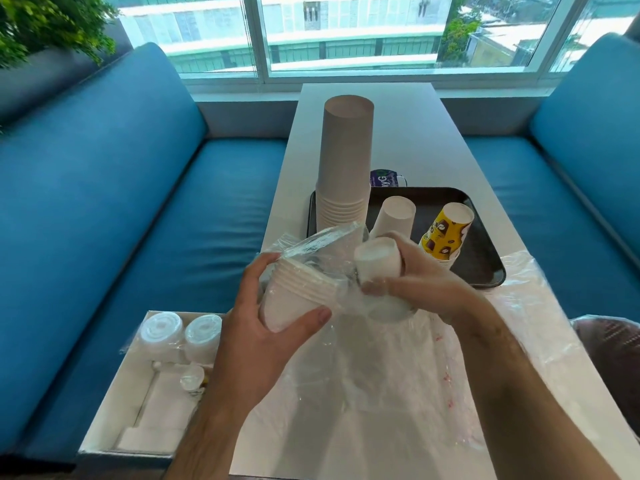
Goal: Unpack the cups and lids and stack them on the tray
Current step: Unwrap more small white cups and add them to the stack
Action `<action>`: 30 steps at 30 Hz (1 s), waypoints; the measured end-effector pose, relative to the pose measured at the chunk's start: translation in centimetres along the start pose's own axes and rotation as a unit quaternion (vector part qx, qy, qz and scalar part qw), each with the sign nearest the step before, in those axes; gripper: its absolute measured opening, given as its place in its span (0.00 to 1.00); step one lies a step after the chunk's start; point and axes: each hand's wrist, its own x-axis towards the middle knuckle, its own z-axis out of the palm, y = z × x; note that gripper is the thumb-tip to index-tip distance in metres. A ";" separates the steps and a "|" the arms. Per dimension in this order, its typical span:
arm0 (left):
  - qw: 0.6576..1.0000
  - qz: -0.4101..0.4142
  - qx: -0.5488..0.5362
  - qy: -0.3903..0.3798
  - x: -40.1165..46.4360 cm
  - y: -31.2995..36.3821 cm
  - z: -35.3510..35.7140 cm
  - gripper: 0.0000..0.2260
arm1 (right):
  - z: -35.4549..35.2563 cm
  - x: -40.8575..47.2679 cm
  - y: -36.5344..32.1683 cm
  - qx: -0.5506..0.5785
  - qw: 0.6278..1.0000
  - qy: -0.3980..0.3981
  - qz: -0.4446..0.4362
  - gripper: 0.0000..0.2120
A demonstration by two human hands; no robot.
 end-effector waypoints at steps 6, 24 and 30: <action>1.000 0.002 -0.006 -0.001 0.0 0.0 0.1 0.35 | -2.2 1.1 -0.8 0.051 0.956 0.251 -0.145 0.31; 1.000 0.000 0.001 -0.007 0.7 0.1 0.1 0.34 | -4.5 6.1 0.3 -0.158 0.928 0.317 -0.118 0.37; 1.000 -0.006 0.004 -0.004 0.9 -0.2 0.1 0.34 | -3.5 6.8 2.1 -0.192 0.940 0.272 -0.070 0.38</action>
